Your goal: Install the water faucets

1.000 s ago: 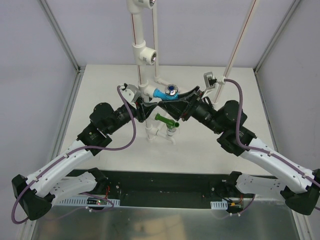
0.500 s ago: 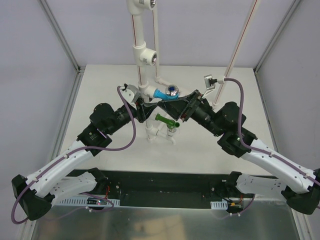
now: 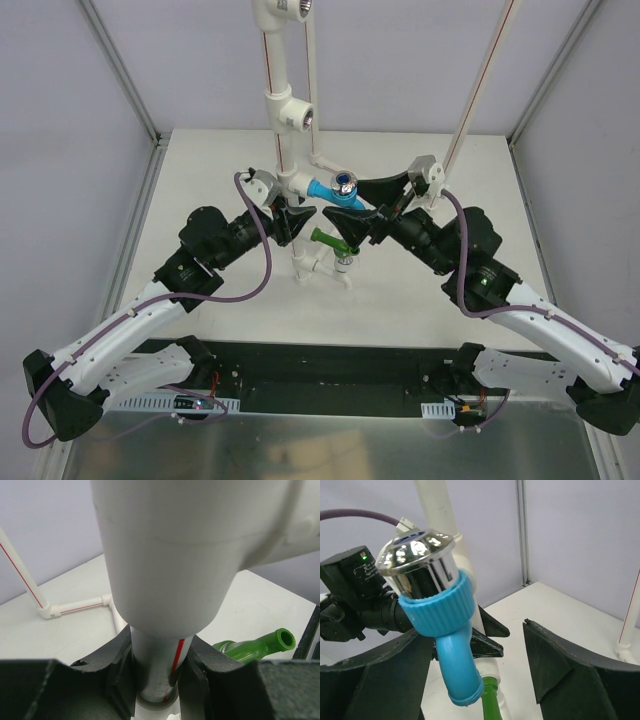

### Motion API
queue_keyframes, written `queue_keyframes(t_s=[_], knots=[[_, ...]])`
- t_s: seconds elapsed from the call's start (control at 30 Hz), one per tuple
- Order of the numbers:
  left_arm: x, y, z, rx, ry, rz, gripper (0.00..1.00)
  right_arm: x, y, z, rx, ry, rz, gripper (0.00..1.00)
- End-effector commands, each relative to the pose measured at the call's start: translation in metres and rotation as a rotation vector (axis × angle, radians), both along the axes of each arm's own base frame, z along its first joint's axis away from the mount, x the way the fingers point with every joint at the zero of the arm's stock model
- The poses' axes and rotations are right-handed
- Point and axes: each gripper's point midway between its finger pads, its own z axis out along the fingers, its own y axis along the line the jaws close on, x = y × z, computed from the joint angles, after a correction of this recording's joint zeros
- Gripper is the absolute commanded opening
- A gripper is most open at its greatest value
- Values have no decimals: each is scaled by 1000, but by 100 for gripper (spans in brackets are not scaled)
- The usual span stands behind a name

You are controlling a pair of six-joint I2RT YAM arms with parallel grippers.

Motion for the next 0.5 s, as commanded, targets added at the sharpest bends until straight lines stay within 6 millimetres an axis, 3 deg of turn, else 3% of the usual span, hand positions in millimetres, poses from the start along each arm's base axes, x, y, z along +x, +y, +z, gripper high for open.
queue_keyframes(t_s=[0.0, 0.47], knots=[[-4, -1, 1, -71, 95, -1, 0, -12, -4, 44, 15, -214, 28, 78], [-4, -1, -1, -70, 98, -1, 0, -23, 5, 70, 38, -275, 96, 77]])
